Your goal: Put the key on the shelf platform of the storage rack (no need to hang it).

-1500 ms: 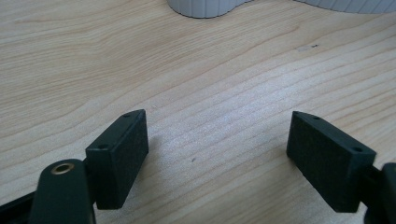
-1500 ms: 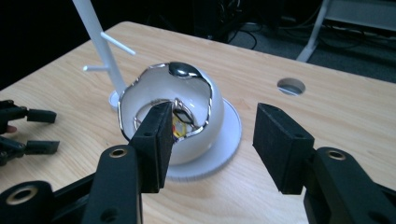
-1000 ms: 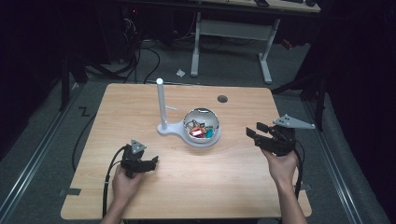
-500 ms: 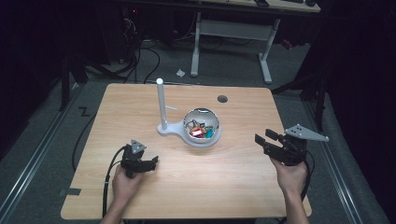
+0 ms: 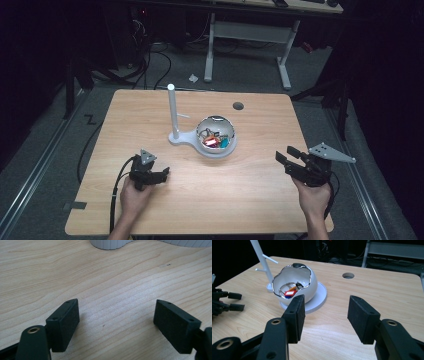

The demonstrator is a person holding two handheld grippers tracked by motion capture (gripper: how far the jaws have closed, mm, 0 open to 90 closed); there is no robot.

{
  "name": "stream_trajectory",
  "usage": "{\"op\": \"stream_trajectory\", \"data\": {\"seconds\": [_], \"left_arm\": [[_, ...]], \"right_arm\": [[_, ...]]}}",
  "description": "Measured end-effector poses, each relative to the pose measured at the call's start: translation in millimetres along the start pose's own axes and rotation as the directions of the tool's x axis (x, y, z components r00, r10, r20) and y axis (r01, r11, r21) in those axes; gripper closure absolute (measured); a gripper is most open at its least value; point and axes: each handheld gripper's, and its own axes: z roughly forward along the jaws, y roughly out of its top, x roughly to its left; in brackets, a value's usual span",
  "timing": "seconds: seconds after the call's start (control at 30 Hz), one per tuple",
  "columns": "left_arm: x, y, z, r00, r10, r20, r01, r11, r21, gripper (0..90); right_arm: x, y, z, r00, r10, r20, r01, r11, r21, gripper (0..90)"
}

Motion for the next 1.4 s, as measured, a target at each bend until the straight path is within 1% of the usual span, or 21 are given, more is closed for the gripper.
{"op": "stream_trajectory", "data": {"seconds": [0.2, 0.27, 0.67, 0.77, 0.87, 0.97, 1.0, 1.13, 1.27, 1.4], "left_arm": [[0.0, 0.0, 0.3, 1.0000, 0.002, 0.002, -0.002, 1.0000, -0.002, 21.1], [0.4, 0.1, 0.4, 1.0000, 0.007, 0.004, -0.007, 1.0000, -0.002, 21.0], [0.2, 0.0, 0.4, 1.0000, 0.005, 0.003, -0.005, 1.0000, -0.002, 21.0], [0.3, 0.0, 0.4, 1.0000, 0.007, 0.004, -0.007, 1.0000, -0.002, 21.1], [0.2, 0.0, 0.5, 1.0000, 0.006, 0.004, -0.006, 1.0000, -0.002, 21.0], [0.2, 0.0, 0.5, 1.0000, 0.006, 0.003, -0.006, 1.0000, -0.002, 21.1], [0.2, 0.0, 0.4, 1.0000, 0.006, 0.004, -0.006, 1.0000, -0.001, 21.1], [0.2, 0.0, 0.4, 1.0000, 0.005, 0.003, -0.005, 1.0000, -0.002, 21.1], [0.2, 0.0, 0.5, 1.0000, 0.006, 0.003, -0.006, 1.0000, -0.002, 21.1], [0.3, 0.0, 0.5, 1.0000, 0.007, 0.004, -0.007, 1.0000, -0.002, 21.1]], "right_arm": [[0.7, -9.7, 1.1, 1.0000, 0.007, 0.001, -0.007, 1.000, 0.002, 47.8], [0.3, -15.4, 3.4, 0.9998, 0.019, -0.005, -0.019, 1.000, 0.006, 47.7], [1.3, -31.9, 11.0, 0.9993, 0.033, -0.015, -0.033, 0.999, 0.024, 47.6], [1.5, -35.9, 14.7, 0.9994, 0.030, -0.016, -0.030, 0.999, 0.033, 47.7], [1.8, -41.6, 18.2, 0.9990, 0.040, -0.020, -0.040, 0.998, 0.042, 47.5], [1.8, -44.6, 20.6, 0.9991, 0.039, -0.017, -0.039, 0.998, 0.045, 47.6], [1.4, -47.3, 23.4, 0.9984, 0.052, -0.022, -0.051, 0.998, 0.047, 47.5], [1.0, -49.9, 27.5, 0.9987, 0.048, -0.019, -0.047, 0.998, 0.052, 47.5], [1.0, -53.7, 32.7, 0.9981, 0.058, -0.021, -0.056, 0.997, 0.055, 47.6], [2.0, -58.7, 41.2, 0.9978, 0.063, -0.018, -0.061, 0.996, 0.072, 47.7]]}}
